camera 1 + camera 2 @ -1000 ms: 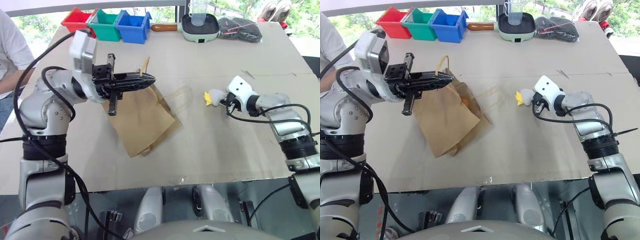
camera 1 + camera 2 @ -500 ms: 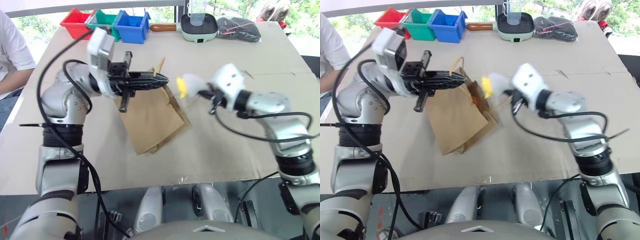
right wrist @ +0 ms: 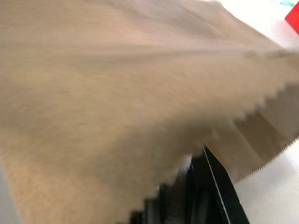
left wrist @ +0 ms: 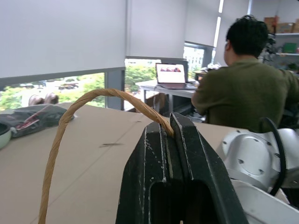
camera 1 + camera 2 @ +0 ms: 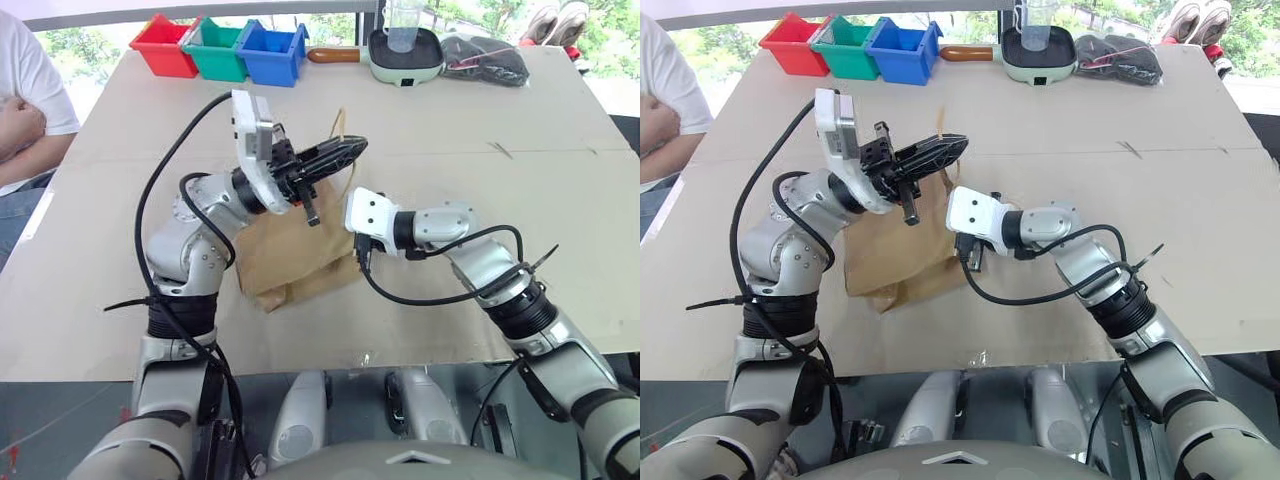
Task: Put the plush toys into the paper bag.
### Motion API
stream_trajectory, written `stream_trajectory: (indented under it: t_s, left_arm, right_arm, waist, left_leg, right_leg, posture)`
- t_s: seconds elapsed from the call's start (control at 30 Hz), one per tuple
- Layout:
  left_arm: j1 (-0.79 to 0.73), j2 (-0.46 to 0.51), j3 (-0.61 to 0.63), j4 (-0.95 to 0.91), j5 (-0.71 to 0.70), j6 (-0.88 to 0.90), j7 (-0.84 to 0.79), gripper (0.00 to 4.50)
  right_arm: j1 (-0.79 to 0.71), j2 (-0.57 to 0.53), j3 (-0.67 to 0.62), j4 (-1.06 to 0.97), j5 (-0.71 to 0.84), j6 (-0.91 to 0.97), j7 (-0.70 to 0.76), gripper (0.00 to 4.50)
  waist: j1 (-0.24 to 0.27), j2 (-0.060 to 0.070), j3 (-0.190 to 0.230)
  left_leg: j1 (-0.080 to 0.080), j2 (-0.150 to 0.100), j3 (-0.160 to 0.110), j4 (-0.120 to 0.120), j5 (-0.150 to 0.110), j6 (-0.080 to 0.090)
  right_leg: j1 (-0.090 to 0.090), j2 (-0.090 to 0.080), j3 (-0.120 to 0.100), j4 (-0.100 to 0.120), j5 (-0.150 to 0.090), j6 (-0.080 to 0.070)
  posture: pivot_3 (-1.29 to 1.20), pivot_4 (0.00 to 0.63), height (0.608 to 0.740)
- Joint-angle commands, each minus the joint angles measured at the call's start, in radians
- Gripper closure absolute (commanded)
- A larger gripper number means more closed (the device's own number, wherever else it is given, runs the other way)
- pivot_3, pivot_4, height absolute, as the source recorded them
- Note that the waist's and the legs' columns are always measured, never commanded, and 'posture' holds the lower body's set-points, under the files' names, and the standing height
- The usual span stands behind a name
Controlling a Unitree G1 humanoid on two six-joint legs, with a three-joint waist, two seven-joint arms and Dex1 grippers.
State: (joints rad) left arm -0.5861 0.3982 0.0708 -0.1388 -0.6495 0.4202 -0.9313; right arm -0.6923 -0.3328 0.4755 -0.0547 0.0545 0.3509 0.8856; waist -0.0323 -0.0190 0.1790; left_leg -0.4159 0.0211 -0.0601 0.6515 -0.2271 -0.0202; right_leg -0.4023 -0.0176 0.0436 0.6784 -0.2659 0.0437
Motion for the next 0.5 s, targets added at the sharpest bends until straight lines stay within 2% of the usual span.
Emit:
stream_trajectory:
  t_s: [0.03,0.2,0.33,0.4,0.5]
  left_arm:
    - [-0.009,-0.022,0.015,-0.018,0.040,-0.062,0.064,4.50]
    - [-0.122,-0.096,-0.011,0.106,0.119,-0.154,0.123,4.50]
    - [-0.180,-0.164,0.005,0.106,0.070,-0.155,0.136,4.50]
    - [-0.168,-0.166,0.032,0.063,0.025,-0.117,0.147,4.50]
    - [-0.072,-0.117,0.065,-0.028,-0.020,-0.056,0.159,4.50]
  right_arm:
    - [-0.004,-0.025,-0.066,-0.027,0.023,-0.008,0.012,4.47]
    - [0.058,-0.095,-0.157,-0.141,0.020,0.079,-0.041,4.47]
    - [0.076,-0.154,-0.213,-0.223,0.010,0.139,-0.068,4.47]
    - [0.066,-0.190,-0.236,-0.247,0.009,0.156,-0.066,4.47]
    - [0.019,-0.254,-0.253,-0.231,0.000,0.148,-0.041,4.47]
  waist:
    - [0.001,0.000,0.000]
    - [0.020,0.000,0.000]
    - [0.019,0.000,0.000]
    - [0.013,0.000,0.000]
    - [0.001,0.000,0.000]
  left_leg:
    - [0.000,0.000,0.000,0.000,0.000,0.000]
    - [0.000,-0.001,0.000,0.000,0.000,0.000]
    - [-0.001,-0.001,0.001,0.001,0.000,0.000]
    - [0.000,-0.001,0.001,0.000,0.000,0.000]
    - [0.001,0.000,0.000,-0.001,0.000,0.000]
  right_leg:
    - [0.000,0.000,0.000,0.000,0.000,0.000]
    - [0.000,0.000,-0.001,0.000,0.000,0.000]
    - [0.000,-0.001,0.000,-0.001,0.000,0.000]
    - [0.000,0.000,0.000,-0.001,0.000,0.000]
    - [0.000,0.000,0.001,0.000,0.000,0.000]
  posture:
    - [0.00,0.150,0.740]
    - [0.00,0.150,0.740]
    - [0.00,0.150,0.740]
    - [0.00,0.150,0.740]
    - [0.00,0.150,0.740]
